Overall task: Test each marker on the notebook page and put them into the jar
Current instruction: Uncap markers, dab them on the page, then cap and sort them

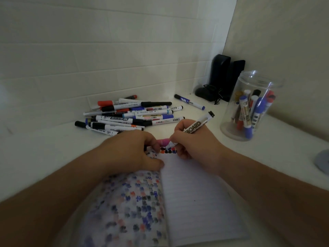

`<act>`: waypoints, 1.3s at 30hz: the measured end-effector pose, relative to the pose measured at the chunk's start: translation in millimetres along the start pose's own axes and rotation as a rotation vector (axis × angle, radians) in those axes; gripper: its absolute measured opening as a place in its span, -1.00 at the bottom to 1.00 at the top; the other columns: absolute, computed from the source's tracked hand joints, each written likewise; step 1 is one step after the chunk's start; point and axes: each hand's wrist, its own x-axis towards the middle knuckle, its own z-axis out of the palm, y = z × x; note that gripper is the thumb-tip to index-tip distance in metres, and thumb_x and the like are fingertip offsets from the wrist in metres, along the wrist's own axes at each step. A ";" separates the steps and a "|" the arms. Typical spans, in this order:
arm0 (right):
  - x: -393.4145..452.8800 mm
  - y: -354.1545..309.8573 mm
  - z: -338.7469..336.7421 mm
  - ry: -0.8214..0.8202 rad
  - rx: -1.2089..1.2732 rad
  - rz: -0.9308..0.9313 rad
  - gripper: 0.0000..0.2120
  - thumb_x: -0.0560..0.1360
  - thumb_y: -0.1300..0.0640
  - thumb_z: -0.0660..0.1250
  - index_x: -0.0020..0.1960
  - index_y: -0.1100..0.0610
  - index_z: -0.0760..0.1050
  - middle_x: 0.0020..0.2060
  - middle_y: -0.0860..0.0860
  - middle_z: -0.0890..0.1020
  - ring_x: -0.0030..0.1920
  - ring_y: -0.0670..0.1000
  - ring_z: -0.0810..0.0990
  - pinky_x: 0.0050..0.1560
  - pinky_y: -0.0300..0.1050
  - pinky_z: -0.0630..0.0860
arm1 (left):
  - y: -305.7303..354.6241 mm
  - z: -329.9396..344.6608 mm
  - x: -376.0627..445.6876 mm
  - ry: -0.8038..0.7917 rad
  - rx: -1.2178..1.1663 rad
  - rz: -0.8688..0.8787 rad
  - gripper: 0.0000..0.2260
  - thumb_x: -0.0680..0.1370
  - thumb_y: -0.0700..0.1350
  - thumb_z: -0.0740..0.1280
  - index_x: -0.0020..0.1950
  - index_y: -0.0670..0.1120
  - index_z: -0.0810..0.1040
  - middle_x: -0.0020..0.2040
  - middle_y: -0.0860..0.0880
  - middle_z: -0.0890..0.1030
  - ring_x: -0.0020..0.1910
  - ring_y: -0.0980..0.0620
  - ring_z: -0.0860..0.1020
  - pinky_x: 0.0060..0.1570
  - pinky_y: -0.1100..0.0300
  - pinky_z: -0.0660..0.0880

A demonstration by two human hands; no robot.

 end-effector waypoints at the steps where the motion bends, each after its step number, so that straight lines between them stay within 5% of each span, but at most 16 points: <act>1: -0.8 -0.8 -1.1 -0.002 -0.011 0.000 -0.87 0.51 0.33 0.36 -0.16 0.17 0.46 -0.40 0.12 0.53 -0.45 -0.02 0.50 -0.44 -0.18 0.45 | 0.1 -4.9 0.2 -0.055 -0.012 0.005 -0.60 0.32 0.35 0.51 0.09 0.27 0.59 0.03 0.28 0.58 -0.02 0.25 0.56 0.12 0.14 0.58; 5: -1.4 1.8 -1.0 0.010 -0.054 -0.015 -0.86 0.51 0.34 0.36 -0.18 0.18 0.47 -0.42 0.12 0.55 -0.44 -0.01 0.51 -0.40 -0.13 0.51 | -0.5 -9.5 2.7 -0.108 0.031 0.057 -0.59 0.34 0.35 0.50 0.12 0.28 0.54 0.11 0.27 0.55 0.04 0.24 0.54 0.15 0.12 0.57; 9: 1.3 3.7 -1.8 0.023 0.003 0.016 -0.87 0.53 0.31 0.38 -0.16 0.17 0.50 -0.39 0.13 0.58 -0.41 0.02 0.55 -0.31 -0.08 0.62 | -15.6 10.9 -9.7 0.145 0.103 0.248 -0.72 0.40 0.41 0.35 0.03 0.35 0.57 -0.21 0.29 0.57 -0.20 0.29 0.54 -0.23 0.33 0.48; 12: 2.8 5.0 -2.1 0.026 0.006 0.026 -0.90 0.53 0.30 0.42 -0.13 0.18 0.53 -0.34 0.16 0.62 -0.36 0.01 0.61 -0.22 -0.04 0.69 | -35.5 11.7 -19.2 0.217 0.169 0.375 -0.68 0.50 0.46 0.16 0.18 0.47 0.53 -0.20 0.44 0.55 -0.21 0.44 0.51 -0.28 0.47 0.38; 17: 2.3 2.1 0.5 0.045 -0.075 0.000 -0.88 0.53 0.25 0.46 -0.13 0.18 0.53 -0.34 0.13 0.65 -0.34 0.01 0.64 -0.21 0.01 0.71 | -49.2 6.3 -21.0 0.152 0.289 0.520 -0.68 0.65 0.31 0.06 0.38 0.48 0.40 -0.17 0.35 0.54 -0.25 0.38 0.43 -0.32 0.55 0.23; 24: 1.0 7.3 11.8 0.124 -0.356 -0.207 -0.85 0.45 0.17 0.47 -0.23 0.13 0.52 -0.39 0.05 0.60 -0.40 -0.15 0.49 -0.36 -0.27 0.48 | -43.4 5.0 -18.3 0.140 0.307 0.540 -0.65 0.60 0.39 -0.01 0.38 0.58 0.28 -0.22 0.27 0.60 -0.27 0.27 0.51 -0.36 0.29 0.45; 29: 3.8 11.7 12.5 0.179 -0.343 -0.167 -0.81 0.44 0.18 0.44 -0.22 0.25 0.47 -0.36 0.20 0.63 -0.42 -0.04 0.52 -0.33 -0.04 0.54 | -43.2 6.9 -18.7 0.127 0.299 0.520 -0.62 0.57 0.43 -0.13 0.39 0.63 0.15 -0.17 0.23 0.61 -0.20 0.23 0.56 -0.28 0.17 0.52; 34: 3.9 14.4 13.2 0.169 -0.330 -0.162 -0.80 0.46 0.22 0.43 -0.19 0.29 0.44 -0.37 0.23 0.64 -0.42 0.05 0.57 -0.30 0.10 0.61 | -38.8 11.3 -21.7 0.196 0.306 0.472 -0.62 0.56 0.45 -0.08 0.36 0.61 0.24 -0.29 0.25 0.57 -0.32 0.26 0.50 -0.38 0.30 0.37; 39: 4.9 15.1 13.5 0.145 -0.311 -0.153 -0.80 0.46 0.25 0.44 -0.20 0.31 0.44 -0.39 0.22 0.64 -0.43 0.12 0.59 -0.36 0.09 0.61 | -30.2 14.5 -28.7 0.189 0.314 0.417 -0.37 0.33 0.69 -0.10 0.38 0.63 0.14 -0.04 0.28 0.64 -0.11 0.29 0.53 -0.16 0.27 0.45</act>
